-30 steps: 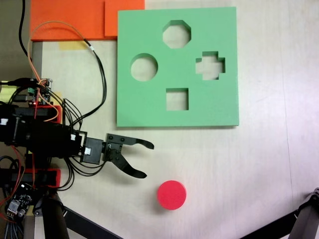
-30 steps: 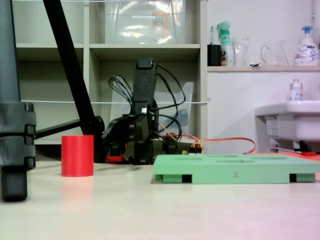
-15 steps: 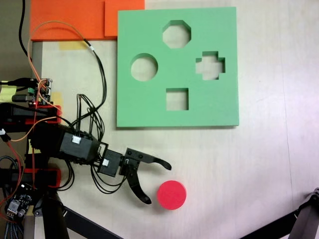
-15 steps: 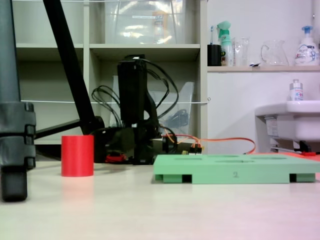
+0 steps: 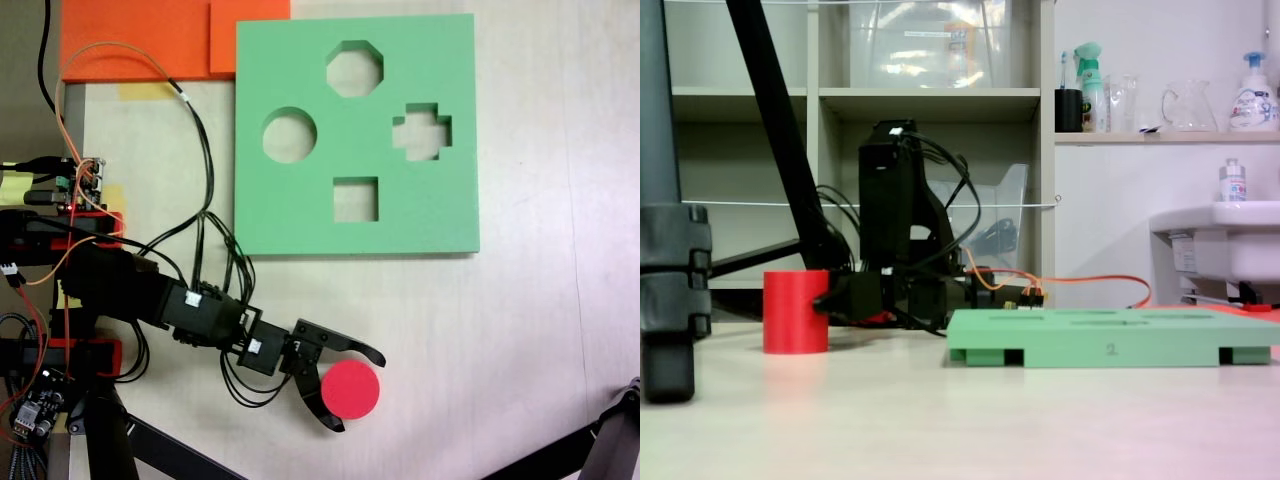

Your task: Put the cylinder block into the corresponding hole

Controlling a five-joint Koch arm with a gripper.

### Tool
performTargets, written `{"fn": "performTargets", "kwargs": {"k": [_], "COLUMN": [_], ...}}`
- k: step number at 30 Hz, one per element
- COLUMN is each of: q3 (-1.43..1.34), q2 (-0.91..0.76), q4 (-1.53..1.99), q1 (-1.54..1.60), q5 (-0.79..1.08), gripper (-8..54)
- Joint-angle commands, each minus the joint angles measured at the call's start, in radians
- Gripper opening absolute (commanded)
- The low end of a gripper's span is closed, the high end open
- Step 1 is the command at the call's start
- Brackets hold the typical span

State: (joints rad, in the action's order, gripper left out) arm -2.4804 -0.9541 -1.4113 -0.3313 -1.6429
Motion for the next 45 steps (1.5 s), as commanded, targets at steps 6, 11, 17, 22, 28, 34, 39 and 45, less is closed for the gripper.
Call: {"fn": "performTargets", "kwargs": {"k": [6, 11, 17, 22, 28, 34, 39, 45], "q3": [-0.014, -0.064, 0.035, 0.112, 0.112, 0.038, -0.061, -0.164], "q2": [-0.115, -0.391, -0.581, -0.557, -0.433, -0.321, -0.341, -0.371], "q4": [0.003, 0.152, 0.354, 0.391, 0.356, 0.215, 0.156, 0.074], "q1": [0.049, 0.21, 0.569, 0.882, 1.1, 1.193, 1.223, 1.224], "q5": [-0.002, -0.009, -0.017, -0.014, -0.017, -0.018, -0.02, -0.018], "gripper": [31.2, 19.9, 19.1, 19.0, 19.2, 19.2, 19.3, 19.3]}}
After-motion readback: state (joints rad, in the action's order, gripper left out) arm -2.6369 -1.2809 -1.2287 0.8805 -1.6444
